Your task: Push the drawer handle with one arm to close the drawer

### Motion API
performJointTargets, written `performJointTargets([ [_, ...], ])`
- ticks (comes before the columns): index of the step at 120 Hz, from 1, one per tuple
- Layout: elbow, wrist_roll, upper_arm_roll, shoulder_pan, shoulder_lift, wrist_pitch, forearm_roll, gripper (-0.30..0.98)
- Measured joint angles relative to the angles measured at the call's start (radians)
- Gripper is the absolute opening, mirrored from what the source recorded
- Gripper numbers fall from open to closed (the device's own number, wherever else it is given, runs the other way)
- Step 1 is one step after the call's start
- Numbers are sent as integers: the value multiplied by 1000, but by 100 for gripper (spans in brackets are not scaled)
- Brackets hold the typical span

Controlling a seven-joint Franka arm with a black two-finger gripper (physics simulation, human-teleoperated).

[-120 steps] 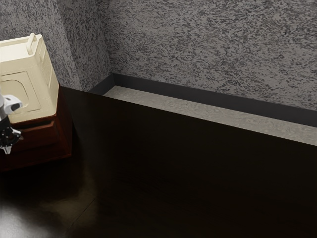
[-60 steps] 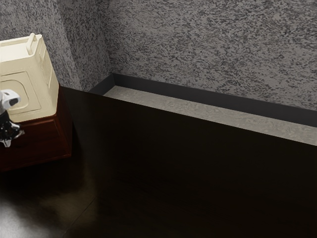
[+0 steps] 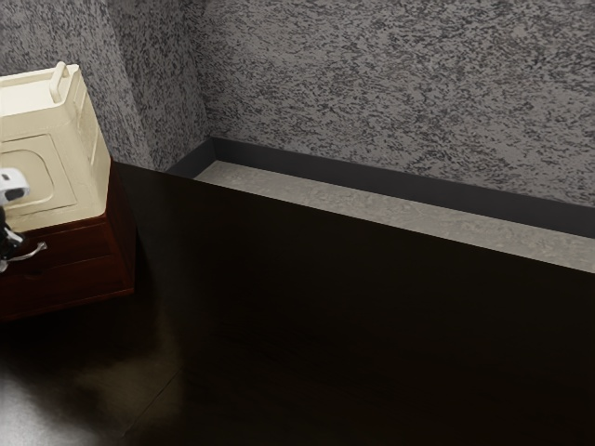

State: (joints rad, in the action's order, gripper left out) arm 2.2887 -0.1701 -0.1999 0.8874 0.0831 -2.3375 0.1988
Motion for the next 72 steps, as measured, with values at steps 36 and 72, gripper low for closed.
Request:
performJointTargets([
  [36, 182, 88, -13, -12, 334, 149, -115, -4],
  [72, 196, 72, 85, -20, 604, 476, -258, 48],
])
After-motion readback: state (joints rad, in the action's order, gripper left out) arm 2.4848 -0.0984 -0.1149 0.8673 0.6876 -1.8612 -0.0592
